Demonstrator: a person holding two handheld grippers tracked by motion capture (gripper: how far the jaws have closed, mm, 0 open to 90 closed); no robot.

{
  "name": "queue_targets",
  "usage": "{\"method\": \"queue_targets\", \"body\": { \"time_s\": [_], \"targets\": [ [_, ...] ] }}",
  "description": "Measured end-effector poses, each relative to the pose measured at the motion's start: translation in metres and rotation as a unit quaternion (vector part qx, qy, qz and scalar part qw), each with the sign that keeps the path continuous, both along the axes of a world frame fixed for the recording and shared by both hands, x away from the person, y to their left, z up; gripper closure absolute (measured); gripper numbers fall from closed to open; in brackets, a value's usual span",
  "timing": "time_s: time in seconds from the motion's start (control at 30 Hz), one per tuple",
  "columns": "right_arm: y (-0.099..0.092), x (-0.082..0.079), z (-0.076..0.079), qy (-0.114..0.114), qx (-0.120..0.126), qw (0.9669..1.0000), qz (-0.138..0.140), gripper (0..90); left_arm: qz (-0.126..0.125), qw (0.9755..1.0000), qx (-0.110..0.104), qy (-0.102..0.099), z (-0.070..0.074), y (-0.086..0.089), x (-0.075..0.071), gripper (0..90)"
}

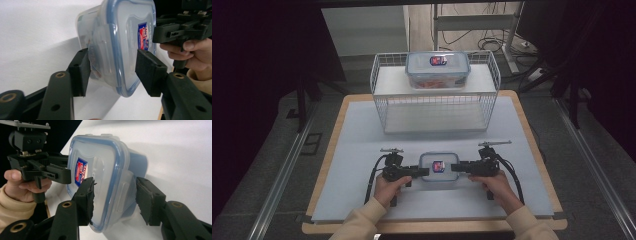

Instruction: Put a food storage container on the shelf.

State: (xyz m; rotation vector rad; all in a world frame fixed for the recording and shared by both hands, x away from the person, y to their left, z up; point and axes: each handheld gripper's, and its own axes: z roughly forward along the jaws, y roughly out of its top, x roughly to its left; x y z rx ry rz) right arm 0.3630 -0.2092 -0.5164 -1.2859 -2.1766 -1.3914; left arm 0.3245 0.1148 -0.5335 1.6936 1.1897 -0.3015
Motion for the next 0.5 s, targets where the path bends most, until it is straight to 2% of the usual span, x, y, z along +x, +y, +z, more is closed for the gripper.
{"method": "queue_targets", "body": {
  "time_s": [0.03,0.3,0.5],
  "targets": [
    [-0.001,0.0,0.0,0.001,0.005,1.0,0.0,52.1,0.001,1.0,-0.004,-0.001,0.0,0.001,0.0,50.2],
    [0.0,-0.003,0.002,-0.009,0.001,1.0,0.0,52.4,0.003,0.9996,0.018,-0.021,0.005,-0.002,-0.004,50.9],
    [0.0,-0.004,0.004,-0.014,0.006,0.9999,0.003,52.3,0.005,0.9991,0.025,-0.034,0.01,-0.002,-0.007,50.9]
  ]
}}
